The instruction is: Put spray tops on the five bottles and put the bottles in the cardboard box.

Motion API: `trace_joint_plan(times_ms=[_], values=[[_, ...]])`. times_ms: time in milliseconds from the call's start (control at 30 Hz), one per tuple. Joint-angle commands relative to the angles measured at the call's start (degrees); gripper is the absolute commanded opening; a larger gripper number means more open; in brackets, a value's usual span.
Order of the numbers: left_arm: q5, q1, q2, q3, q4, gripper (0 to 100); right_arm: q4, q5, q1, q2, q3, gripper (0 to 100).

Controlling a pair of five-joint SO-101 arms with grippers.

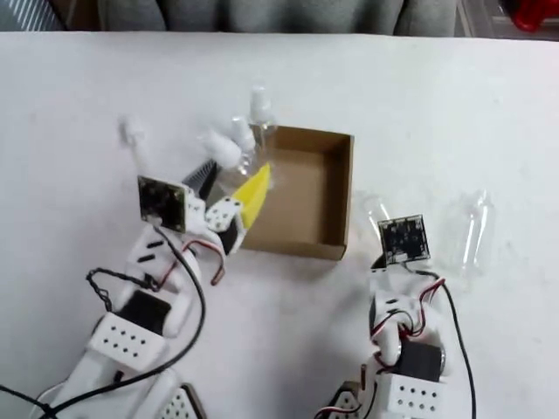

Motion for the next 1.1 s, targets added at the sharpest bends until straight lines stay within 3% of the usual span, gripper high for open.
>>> trace_joint_plan(times_ms=[0,233,467,733,1067], values=[[-1.67,0.84,0.31,2.29,-8.0,2,0.22,0.62,0.57,-0.48,0.53,1.5],[-2.11,0.31,1.71,3.78,-12.04,2,0.22,0.62,0.57,-0.48,0.53,1.5],[-2.11,0.31,19.91,-5.54,-12.92,2,0.22,0.62,0.57,-0.48,0.53,1.5],[-2.11,-1.98,29.23,-1.41,-30.95,2,0.22,0.62,0.57,-0.48,0.53,1.5],[-2.11,-2.77,34.68,-1.41,-32.26,2,0.22,0.62,0.57,-0.4,0.53,1.5]])
